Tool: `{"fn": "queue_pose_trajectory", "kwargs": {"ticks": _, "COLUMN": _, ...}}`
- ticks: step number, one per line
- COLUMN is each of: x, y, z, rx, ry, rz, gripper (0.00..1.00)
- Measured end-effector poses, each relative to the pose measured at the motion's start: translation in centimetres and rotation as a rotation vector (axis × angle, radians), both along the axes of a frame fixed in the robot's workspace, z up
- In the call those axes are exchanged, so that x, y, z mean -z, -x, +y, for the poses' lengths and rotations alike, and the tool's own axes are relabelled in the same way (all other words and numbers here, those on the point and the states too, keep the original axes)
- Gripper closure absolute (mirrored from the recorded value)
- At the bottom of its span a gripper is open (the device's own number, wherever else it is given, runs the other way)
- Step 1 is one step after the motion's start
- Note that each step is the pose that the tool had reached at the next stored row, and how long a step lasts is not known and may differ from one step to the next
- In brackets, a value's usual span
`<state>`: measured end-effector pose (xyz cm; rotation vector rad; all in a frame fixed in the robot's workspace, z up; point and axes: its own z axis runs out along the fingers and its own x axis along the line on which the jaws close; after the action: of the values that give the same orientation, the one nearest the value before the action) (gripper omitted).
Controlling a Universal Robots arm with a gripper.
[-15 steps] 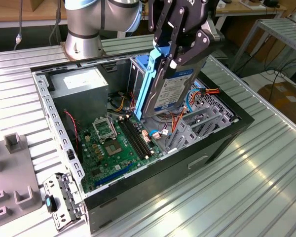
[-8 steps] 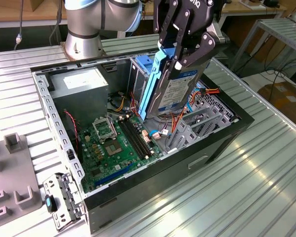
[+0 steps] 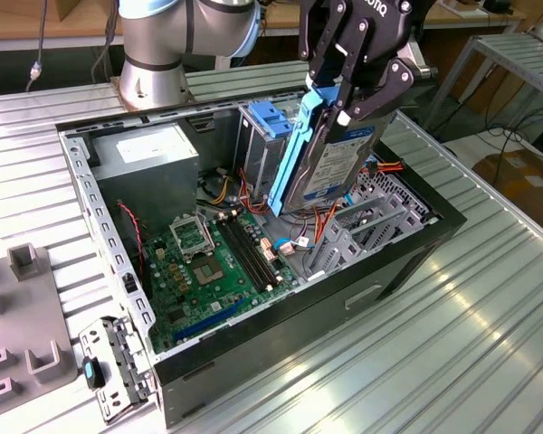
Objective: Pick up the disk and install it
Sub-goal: 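Insert the disk into the insertion slot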
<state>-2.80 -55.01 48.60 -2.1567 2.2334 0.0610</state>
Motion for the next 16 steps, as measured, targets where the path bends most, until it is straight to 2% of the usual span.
{"fn": "queue_pose_trajectory", "kwargs": {"ticks": 5, "x": 0.11, "y": -1.21, "z": -0.08, "rx": 0.000, "ry": 0.0001, "rz": 0.0000, "gripper": 0.63}}
{"fn": "queue_pose_trajectory", "kwargs": {"ticks": 8, "x": 0.18, "y": -1.46, "z": -0.26, "rx": 0.000, "ry": 0.0000, "rz": 0.0000, "gripper": 0.63}}
{"fn": "queue_pose_trajectory", "kwargs": {"ticks": 12, "x": 0.26, "y": -1.49, "z": -0.77, "rx": 0.000, "ry": 0.0012, "rz": 0.0000, "gripper": 0.63}}
{"fn": "queue_pose_trajectory", "kwargs": {"ticks": 16, "x": 0.40, "y": -1.69, "z": -1.53, "rx": 0.000, "ry": 0.0108, "rz": 0.0000, "gripper": 0.63}}
